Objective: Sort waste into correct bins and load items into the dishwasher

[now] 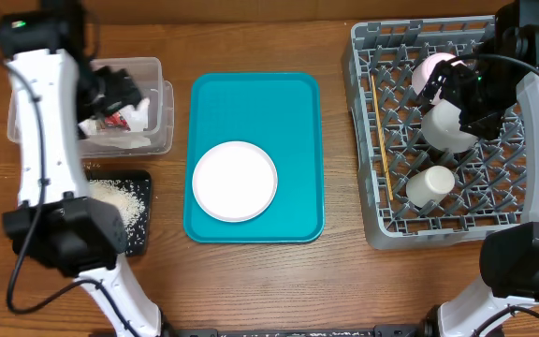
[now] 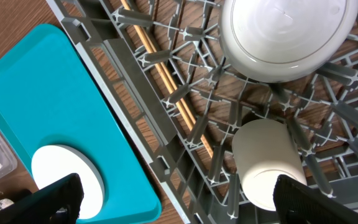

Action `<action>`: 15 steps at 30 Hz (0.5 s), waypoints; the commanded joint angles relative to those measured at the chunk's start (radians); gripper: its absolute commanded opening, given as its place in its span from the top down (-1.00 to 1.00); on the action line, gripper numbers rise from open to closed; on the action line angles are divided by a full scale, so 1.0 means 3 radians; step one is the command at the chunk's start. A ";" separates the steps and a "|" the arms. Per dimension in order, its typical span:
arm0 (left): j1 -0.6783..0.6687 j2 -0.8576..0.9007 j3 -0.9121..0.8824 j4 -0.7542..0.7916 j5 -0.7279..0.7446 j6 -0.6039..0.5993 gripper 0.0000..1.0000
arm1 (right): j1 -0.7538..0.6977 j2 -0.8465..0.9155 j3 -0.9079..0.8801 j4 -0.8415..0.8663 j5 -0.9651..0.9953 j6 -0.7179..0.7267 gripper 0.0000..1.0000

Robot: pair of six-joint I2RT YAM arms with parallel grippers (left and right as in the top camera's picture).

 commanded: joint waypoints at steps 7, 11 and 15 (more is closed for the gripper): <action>0.1041 -0.0347 -0.0134 -0.0019 0.0099 -0.0169 -1.00 | -0.0024 -0.0061 0.0066 0.0011 -0.0015 0.0004 -1.00; 0.1380 -0.0342 -0.0389 0.0008 0.0099 -0.0502 -0.99 | -0.0024 -0.0061 0.0066 0.0011 -0.0015 0.0004 -1.00; 0.1611 -0.0341 -0.0743 0.0151 0.0134 -0.0706 -1.00 | -0.0024 -0.0061 0.0066 0.0011 -0.0015 0.0004 -1.00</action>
